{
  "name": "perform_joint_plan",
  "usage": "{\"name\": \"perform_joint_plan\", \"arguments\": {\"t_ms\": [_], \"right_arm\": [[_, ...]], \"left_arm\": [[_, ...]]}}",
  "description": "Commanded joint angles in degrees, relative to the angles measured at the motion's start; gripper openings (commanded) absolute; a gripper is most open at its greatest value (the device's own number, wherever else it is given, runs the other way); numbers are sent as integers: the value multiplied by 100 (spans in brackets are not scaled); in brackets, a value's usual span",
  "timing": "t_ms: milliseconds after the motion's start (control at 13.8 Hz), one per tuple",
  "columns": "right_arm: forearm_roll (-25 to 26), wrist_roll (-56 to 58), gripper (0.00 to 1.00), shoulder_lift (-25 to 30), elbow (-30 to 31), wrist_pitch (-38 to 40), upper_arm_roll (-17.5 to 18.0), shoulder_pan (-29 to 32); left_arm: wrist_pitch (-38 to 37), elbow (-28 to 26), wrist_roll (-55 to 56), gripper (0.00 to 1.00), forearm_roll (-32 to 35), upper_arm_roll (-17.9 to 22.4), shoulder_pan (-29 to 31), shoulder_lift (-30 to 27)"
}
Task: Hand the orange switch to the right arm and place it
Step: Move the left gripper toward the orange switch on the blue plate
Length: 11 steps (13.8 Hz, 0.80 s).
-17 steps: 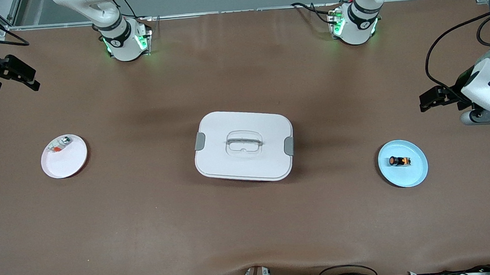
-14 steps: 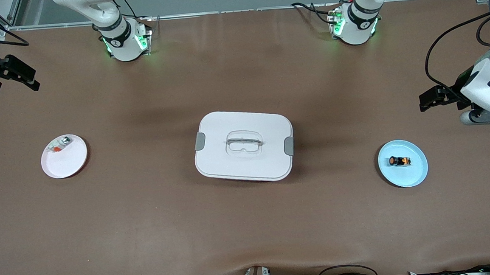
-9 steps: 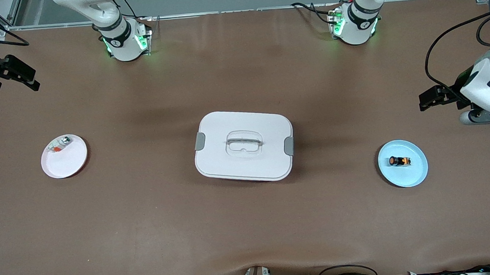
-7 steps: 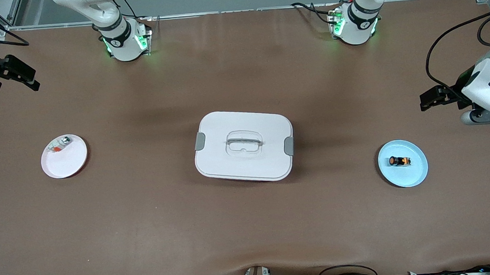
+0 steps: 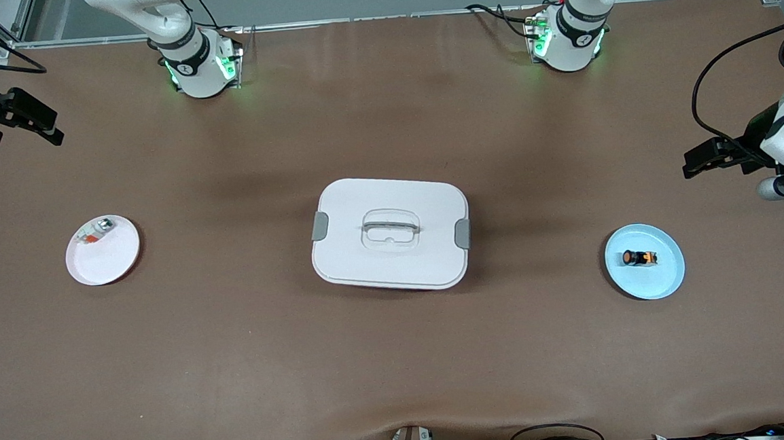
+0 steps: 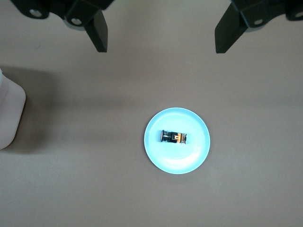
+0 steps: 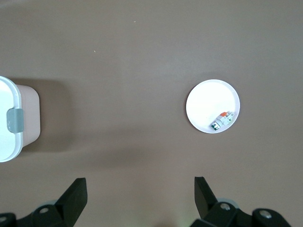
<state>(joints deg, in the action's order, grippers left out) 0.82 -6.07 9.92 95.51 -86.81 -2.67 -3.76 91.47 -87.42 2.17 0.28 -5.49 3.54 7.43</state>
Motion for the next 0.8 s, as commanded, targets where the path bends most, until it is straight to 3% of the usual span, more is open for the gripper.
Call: {"name": "perform_joint_plan", "arguments": {"t_ms": [0, 725], "right_arm": [[14, -34, 100, -25, -76, 24, 12, 7], [14, -34, 100, -25, -76, 24, 12, 25]], "left_arm": [[29, 41, -76, 100, -107, -5, 32, 65], [283, 6, -418, 100, -89, -5, 261, 697]]}}
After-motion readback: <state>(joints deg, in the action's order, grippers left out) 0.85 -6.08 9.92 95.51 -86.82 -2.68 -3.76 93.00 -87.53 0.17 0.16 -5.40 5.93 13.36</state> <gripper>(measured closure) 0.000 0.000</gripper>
